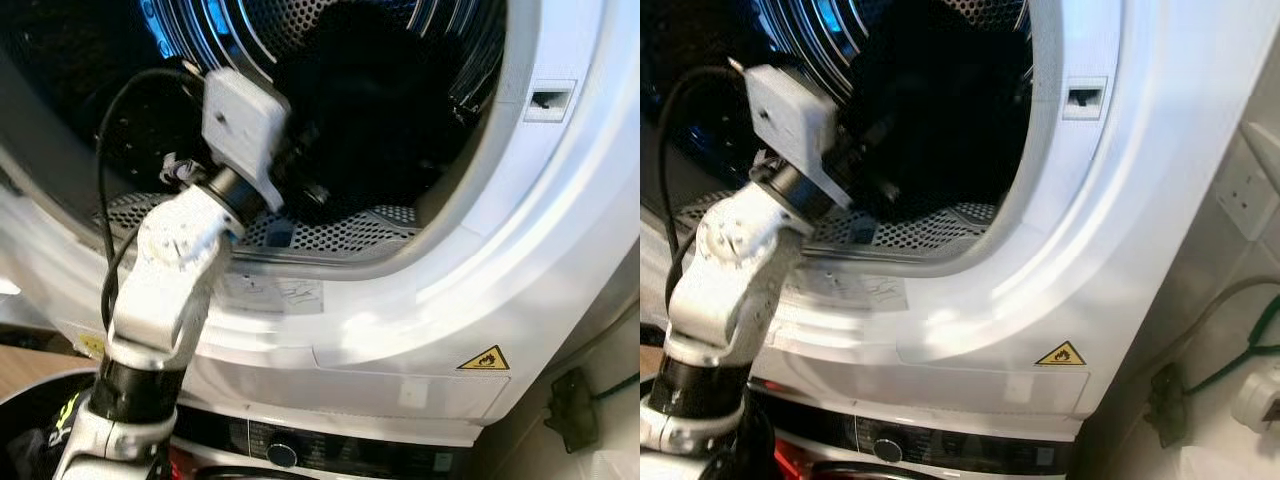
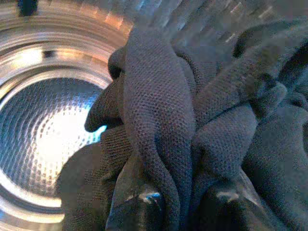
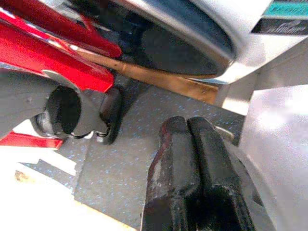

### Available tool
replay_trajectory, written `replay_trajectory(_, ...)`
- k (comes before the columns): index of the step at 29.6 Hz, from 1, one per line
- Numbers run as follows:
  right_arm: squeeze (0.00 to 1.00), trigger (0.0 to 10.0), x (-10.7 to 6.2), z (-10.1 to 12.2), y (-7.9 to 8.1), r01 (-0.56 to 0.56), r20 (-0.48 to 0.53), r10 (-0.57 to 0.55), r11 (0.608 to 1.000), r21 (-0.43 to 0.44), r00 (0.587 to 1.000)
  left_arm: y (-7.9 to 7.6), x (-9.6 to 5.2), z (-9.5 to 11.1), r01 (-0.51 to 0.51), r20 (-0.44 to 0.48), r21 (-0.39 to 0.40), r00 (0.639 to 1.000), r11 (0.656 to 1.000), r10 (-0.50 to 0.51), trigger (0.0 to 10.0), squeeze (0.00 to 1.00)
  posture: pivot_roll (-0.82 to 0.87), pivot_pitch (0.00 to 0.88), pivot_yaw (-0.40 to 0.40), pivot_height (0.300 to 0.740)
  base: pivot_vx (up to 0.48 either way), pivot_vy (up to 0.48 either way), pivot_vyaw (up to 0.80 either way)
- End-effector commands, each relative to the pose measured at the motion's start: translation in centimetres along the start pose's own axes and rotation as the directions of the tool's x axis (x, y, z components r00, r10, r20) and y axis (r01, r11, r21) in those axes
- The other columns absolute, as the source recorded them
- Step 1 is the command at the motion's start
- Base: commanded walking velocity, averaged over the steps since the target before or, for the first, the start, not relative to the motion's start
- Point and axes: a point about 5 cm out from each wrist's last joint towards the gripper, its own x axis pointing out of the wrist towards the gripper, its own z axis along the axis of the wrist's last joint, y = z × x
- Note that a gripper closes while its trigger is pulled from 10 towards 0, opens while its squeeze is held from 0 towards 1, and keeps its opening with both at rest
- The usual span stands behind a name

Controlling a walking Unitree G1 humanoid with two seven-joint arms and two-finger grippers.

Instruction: Clothes washing

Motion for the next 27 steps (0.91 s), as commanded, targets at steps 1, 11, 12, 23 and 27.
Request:
replay_trajectory(1, 0.0, 10.0, 0.0, -0.2, 0.1, -0.001, -0.011, 0.001, 1.0, 0.002, 1.0, 1.0, 0.3, 0.2, -0.016, 0.013, 0.013, 1.0, 1.0, 0.015, 10.0, 0.0, 0.16, 0.0, 0.071, 0.74, 0.0, 0.0, 0.0)
replay_trajectory(11, 0.0, 10.0, 0.0, -0.1, 0.1, 0.002, -0.011, -0.002, 1.0, 0.005, 1.0, 7.5, 5.7, -1.0, -0.109, -0.193, 0.028, 0.975, 0.994, 0.113, 10.0, 0.0, 0.16, 0.0, 0.067, 0.74, 0.0, 0.0, 0.0)
replay_trajectory(12, 0.0, 10.0, 0.0, -0.1, 0.1, 0.002, -0.011, -0.002, 1.0, 0.005, 1.0, 7.5, 5.7, -1.0, -0.109, -0.193, 0.028, 0.975, 0.994, 0.113, 10.0, 0.0, 0.16, 0.0, 0.067, 0.74, 0.0, 0.0, 0.0)
replay_trajectory(23, 0.0, 10.0, 0.0, 0.0, 0.0, 0.008, -0.008, -0.008, 1.0, 0.004, 1.0, 6.6, 7.1, -2.6, 0.18, -0.438, -0.061, 0.879, 0.982, -0.188, 10.0, 1.0, 0.14, 0.0, 0.076, 0.74, 0.0, 0.0, 0.0)
replay_trajectory(27, 0.0, 10.0, 0.0, -0.1, 0.0, 0.008, -0.009, -0.008, 1.0, 0.007, 1.0, 6.6, 6.9, -2.4, 0.266, -0.44, -0.078, 0.856, 0.961, -0.273, 10.0, 1.0, 0.14, 0.0, 0.081, 0.74, 0.0, 0.0, 0.0)
